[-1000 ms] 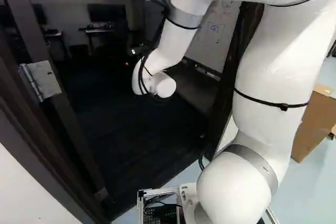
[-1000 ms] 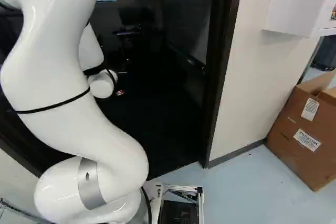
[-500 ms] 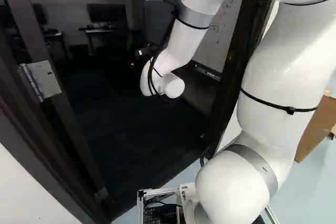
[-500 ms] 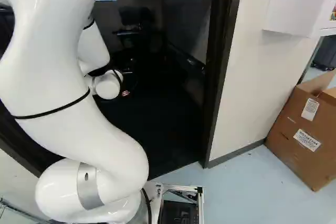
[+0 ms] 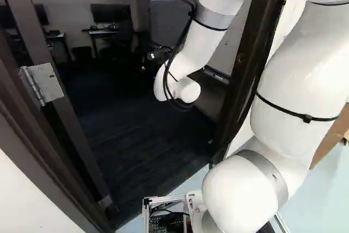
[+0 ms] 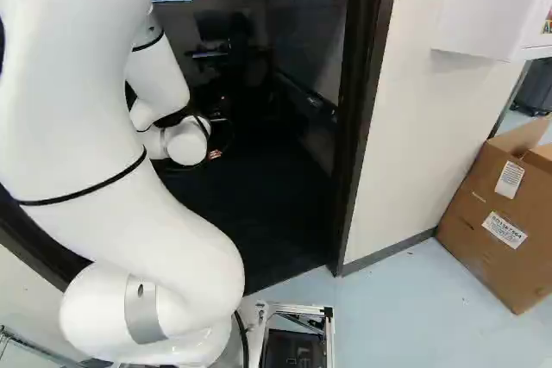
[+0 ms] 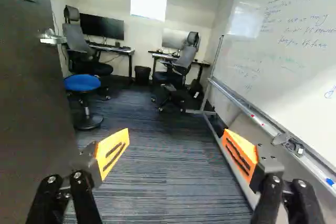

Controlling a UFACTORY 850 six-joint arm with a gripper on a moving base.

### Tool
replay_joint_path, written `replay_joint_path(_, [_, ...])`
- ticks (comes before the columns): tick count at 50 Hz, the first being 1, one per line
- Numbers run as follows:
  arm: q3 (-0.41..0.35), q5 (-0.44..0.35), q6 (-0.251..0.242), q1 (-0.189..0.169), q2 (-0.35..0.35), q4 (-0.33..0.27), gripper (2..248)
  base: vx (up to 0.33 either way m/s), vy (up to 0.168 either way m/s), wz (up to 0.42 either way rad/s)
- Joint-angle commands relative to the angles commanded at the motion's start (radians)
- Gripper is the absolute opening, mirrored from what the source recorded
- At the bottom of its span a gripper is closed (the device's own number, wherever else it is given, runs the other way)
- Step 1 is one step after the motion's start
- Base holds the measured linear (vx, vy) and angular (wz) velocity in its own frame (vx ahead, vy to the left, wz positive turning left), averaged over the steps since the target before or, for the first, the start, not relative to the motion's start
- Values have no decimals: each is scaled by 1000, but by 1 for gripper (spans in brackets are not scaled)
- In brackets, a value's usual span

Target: Open the door and move inside

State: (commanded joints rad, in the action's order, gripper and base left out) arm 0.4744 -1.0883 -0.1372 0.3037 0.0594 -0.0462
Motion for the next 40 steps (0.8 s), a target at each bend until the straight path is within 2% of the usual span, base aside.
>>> replay_joint_path(15, [-31, 0, 0, -47, -30, -30, 247, 0, 0, 0])
replay_joint_path(40, [-93, 0, 0, -126, -91, -32, 247, 0, 0, 0])
